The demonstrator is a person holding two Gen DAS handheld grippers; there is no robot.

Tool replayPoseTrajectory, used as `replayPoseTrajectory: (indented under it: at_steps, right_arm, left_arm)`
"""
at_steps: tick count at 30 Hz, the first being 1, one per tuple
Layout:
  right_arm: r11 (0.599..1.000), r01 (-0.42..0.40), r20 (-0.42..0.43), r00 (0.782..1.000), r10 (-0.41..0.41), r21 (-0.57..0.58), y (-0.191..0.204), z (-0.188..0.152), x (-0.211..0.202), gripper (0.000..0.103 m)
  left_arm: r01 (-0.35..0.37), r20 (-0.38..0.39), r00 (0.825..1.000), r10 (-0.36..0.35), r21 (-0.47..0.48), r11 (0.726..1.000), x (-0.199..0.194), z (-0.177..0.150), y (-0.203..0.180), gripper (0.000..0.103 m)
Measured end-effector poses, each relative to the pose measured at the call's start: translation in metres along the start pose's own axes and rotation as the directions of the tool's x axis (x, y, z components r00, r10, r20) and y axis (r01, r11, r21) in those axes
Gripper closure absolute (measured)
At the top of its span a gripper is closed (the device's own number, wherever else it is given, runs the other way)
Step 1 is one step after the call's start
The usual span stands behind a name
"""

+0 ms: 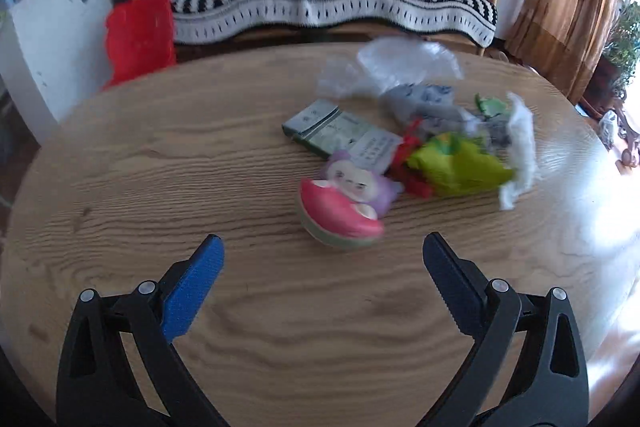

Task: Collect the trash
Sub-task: 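Grasp the pink toy with left gripper while right gripper grasps white tissue, then carry the pink toy and white tissue over the black bin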

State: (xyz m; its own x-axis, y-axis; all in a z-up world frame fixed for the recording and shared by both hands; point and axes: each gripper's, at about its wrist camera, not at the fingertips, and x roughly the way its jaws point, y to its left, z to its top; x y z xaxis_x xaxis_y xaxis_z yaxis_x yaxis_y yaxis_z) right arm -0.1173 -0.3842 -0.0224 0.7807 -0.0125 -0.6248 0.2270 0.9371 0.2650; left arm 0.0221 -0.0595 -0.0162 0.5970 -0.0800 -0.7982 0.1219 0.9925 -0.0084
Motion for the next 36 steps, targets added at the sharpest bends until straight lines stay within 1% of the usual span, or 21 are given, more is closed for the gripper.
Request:
replayPoseTrajectory:
  at_steps: [3,5,6,7,8,9,10,12,13,14,15,16,17,18,19,21,24,26,28,31,36]
  right_arm:
    - [0.998,-0.066,-0.045,0.997,0.067,0.018,0.048,0.020,0.049,0.007]
    - [0.995,-0.094,-0.086,0.992,0.097,0.037,0.074,0.026,0.078,0.008]
    - [0.993,-0.115,-0.120,0.986,0.119,0.037,0.085,0.031,0.096,0.011]
    - [0.993,-0.116,-0.129,0.985,0.118,0.027,0.095,0.032,0.104,0.014]
    - [0.994,-0.107,-0.131,0.985,0.108,0.010,0.100,0.032,0.110,0.015]
    - [0.995,-0.101,-0.132,0.986,0.098,-0.013,0.109,0.034,0.118,0.016]
    - [0.995,-0.093,-0.139,0.987,0.086,-0.045,0.116,0.035,0.126,0.017]
    - [0.993,-0.099,-0.169,0.982,0.087,-0.066,0.127,0.030,0.141,0.020]
    - [0.992,-0.108,-0.182,0.979,0.095,-0.058,0.128,0.030,0.148,0.024]
    - [0.992,-0.112,-0.195,0.976,0.100,-0.054,0.129,0.029,0.155,0.028]
    - [0.992,-0.110,-0.196,0.976,0.098,-0.054,0.125,0.027,0.156,0.039]
    - [0.992,-0.113,-0.203,0.974,0.100,-0.053,0.126,0.027,0.162,0.052]
    - [0.990,-0.129,-0.212,0.970,0.116,-0.048,0.125,0.025,0.165,0.061]
    - [0.989,-0.140,-0.222,0.967,0.127,-0.043,0.126,0.023,0.168,0.080]
    - [0.988,-0.147,-0.223,0.966,0.134,-0.042,0.127,0.021,0.168,0.081]
    - [0.986,-0.153,-0.197,0.971,0.137,-0.066,0.132,0.019,0.162,0.083]
    - [0.985,-0.145,-0.124,0.983,0.132,-0.098,0.133,0.018,0.137,0.084]
    - [0.985,-0.130,-0.069,0.990,0.122,-0.113,0.133,0.017,0.120,0.084]
    - [0.985,-0.124,-0.043,0.992,0.120,-0.119,0.132,0.016,0.111,0.084]
    - [0.983,-0.132,-0.035,0.991,0.128,-0.125,0.135,0.014,0.103,0.084]
    - [0.981,-0.132,-0.043,0.991,0.127,-0.144,0.142,0.010,0.100,0.084]
  left_arm:
    - [0.054,0.007,0.999,-0.054,0.045,0.998,0.025,0.002,0.006,0.006]
    - [0.049,0.006,0.999,-0.050,0.076,0.996,0.039,0.004,-0.002,0.007]
    - [0.069,-0.010,0.998,-0.068,0.093,0.993,0.046,0.008,-0.003,0.007]
    - [0.068,-0.005,0.998,-0.067,0.098,0.993,0.050,0.007,-0.004,0.007]
    - [0.062,-0.003,0.998,-0.062,0.097,0.993,0.053,0.008,-0.002,0.007]
    - [0.070,-0.007,0.998,-0.070,0.091,0.993,0.054,0.010,-0.001,0.007]
    - [0.098,-0.004,0.995,-0.098,0.083,0.992,0.057,0.013,0.000,0.007]
    - [0.110,-0.010,0.994,-0.109,0.083,0.990,0.059,0.019,0.000,0.018]
    - [0.121,-0.022,0.993,-0.120,0.086,0.989,0.062,0.021,-0.001,0.024]
    - [0.137,-0.030,0.990,-0.135,0.084,0.987,0.063,0.021,-0.002,0.032]
    - [0.147,-0.036,0.989,-0.144,0.086,0.985,0.065,0.020,-0.003,0.036]
    - [0.161,-0.033,0.987,-0.158,0.089,0.983,0.065,0.020,-0.004,0.045]
    - [0.175,-0.029,0.984,-0.174,0.088,0.981,0.063,0.019,-0.005,0.054]
    - [0.176,-0.025,0.984,-0.174,0.081,0.981,0.061,0.019,-0.006,0.055]
    - [0.152,-0.012,0.988,-0.151,0.072,0.986,0.058,0.019,-0.005,0.056]
    - [0.145,0.017,0.989,-0.146,0.043,0.988,0.052,0.019,0.001,0.057]
    - [0.138,0.044,0.989,-0.139,0.028,0.990,0.043,0.021,0.006,0.057]
    - [0.145,0.063,0.987,-0.146,0.022,0.989,0.034,0.021,0.008,0.057]
    - [0.161,0.089,0.983,-0.161,0.013,0.987,0.024,0.020,0.010,0.057]
    - [0.173,0.114,0.978,-0.173,0.013,0.985,0.015,0.020,0.012,0.058]
    - [0.209,0.111,0.972,-0.208,-0.004,0.978,0.009,0.019,0.013,0.058]
